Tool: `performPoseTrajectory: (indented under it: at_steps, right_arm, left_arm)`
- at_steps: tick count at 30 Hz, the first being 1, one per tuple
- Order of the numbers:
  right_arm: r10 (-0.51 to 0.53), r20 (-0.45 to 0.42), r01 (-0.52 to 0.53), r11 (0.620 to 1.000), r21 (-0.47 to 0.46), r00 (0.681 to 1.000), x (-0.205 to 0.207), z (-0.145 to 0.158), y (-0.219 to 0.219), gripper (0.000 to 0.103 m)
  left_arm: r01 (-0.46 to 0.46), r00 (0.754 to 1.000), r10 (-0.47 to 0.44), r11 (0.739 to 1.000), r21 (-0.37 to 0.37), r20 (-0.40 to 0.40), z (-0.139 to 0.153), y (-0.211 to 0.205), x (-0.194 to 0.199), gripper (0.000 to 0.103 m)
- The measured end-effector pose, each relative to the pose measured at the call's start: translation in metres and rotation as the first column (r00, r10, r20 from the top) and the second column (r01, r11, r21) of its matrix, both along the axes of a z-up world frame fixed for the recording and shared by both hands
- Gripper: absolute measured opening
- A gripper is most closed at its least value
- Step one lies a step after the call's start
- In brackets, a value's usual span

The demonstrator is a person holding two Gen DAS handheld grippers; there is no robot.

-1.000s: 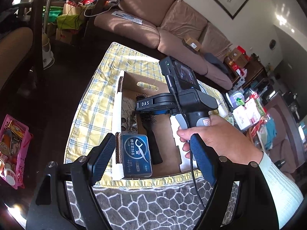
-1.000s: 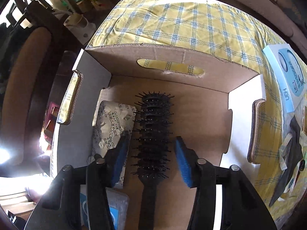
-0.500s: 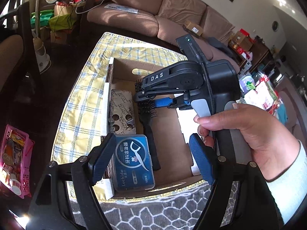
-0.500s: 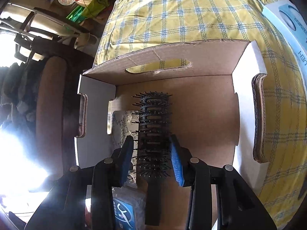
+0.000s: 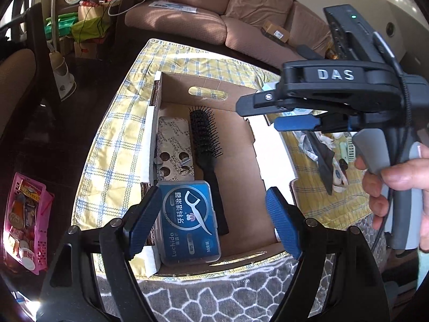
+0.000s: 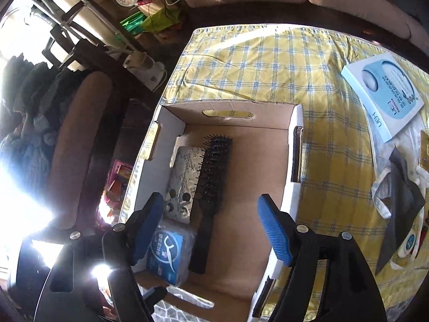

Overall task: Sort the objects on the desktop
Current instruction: 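Withdraw both tools from the box back over the table items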

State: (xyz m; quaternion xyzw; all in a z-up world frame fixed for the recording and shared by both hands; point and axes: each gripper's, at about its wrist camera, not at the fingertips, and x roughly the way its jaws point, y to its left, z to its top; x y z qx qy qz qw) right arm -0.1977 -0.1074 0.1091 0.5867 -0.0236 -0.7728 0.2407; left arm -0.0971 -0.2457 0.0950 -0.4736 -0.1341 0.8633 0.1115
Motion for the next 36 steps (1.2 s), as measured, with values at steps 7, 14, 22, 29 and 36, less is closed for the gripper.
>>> performPoseTrajectory:
  at_steps: [7, 14, 22, 29, 36]
  right_arm:
    - [0.077, -0.029, -0.077, 0.997, -0.002, 0.997, 0.046, -0.001, 0.036, 0.103]
    - [0.06, -0.112, -0.059, 0.998, 0.004, 0.992, 0.087, 0.002, 0.095, 0.103]
    - [-0.019, -0.25, 0.036, 0.997, 0.062, 0.968, 0.107, 0.013, 0.203, 0.103]
    - [-0.135, -0.352, 0.178, 0.979, 0.094, 0.926, 0.117, 0.012, 0.299, 0.103]
    - [-0.299, -0.335, 0.303, 0.952, -0.042, 0.894, 0.113, 0.003, 0.371, 0.103]
  left_arm:
    - [0.021, 1.0, -0.021, 1.0, -0.019, 0.011, -0.006, 0.014, 0.002, 0.103]
    - [0.042, 0.999, -0.044, 0.997, -0.063, -0.028, 0.006, 0.038, 0.017, 0.103]
    - [0.179, 0.98, -0.191, 0.969, -0.168, -0.058, 0.025, 0.125, 0.03, 0.103]
    - [0.249, 0.952, -0.272, 0.955, -0.161, -0.142, 0.033, 0.21, 0.02, 0.103]
    - [0.354, 0.92, -0.369, 0.927, -0.127, -0.133, 0.002, 0.298, -0.011, 0.097]
